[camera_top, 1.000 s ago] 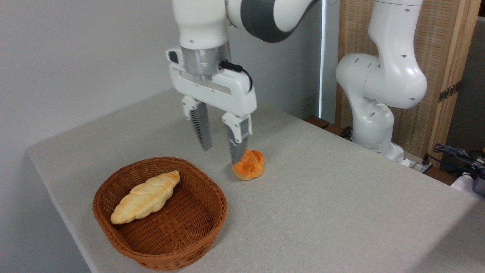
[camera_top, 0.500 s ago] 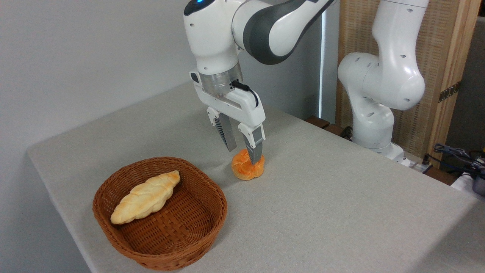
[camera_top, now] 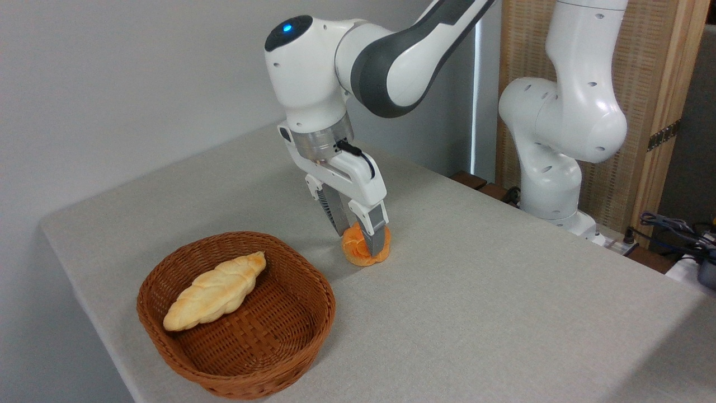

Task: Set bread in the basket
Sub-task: 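Lower the gripper around the orange bun and close on it, then lift the orange bun and carry it over the wicker basket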

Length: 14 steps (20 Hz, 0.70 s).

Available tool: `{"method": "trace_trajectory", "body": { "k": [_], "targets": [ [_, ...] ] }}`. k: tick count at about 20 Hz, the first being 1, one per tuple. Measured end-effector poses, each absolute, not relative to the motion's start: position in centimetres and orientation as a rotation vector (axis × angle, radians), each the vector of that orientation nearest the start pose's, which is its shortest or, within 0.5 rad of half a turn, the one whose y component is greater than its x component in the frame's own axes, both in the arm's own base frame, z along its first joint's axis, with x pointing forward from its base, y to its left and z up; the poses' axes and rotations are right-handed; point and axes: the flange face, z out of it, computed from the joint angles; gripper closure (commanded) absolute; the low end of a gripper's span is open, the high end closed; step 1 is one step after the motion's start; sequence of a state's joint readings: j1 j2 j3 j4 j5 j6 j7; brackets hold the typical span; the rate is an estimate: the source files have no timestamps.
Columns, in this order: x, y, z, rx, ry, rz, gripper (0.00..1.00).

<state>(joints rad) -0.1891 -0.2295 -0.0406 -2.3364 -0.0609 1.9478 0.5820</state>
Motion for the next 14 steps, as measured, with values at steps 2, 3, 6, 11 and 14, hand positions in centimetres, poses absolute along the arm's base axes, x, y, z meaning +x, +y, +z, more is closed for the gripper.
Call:
{"method": "trace_trajectory", "body": {
  "k": [2,3,6,11,14],
  "targets": [
    [43.9,-10.7,40.6,-2.963,1.226,0.270,0.30],
    [44.0,-10.7,40.2,-2.963,1.228,0.282,0.48],
    [44.0,-10.8,39.8,-2.953,1.258,0.293,0.60],
    [44.1,-10.8,39.9,-2.951,1.263,0.290,0.59],
    [44.1,-10.8,39.9,-2.951,1.263,0.288,0.59]
  ]
}}
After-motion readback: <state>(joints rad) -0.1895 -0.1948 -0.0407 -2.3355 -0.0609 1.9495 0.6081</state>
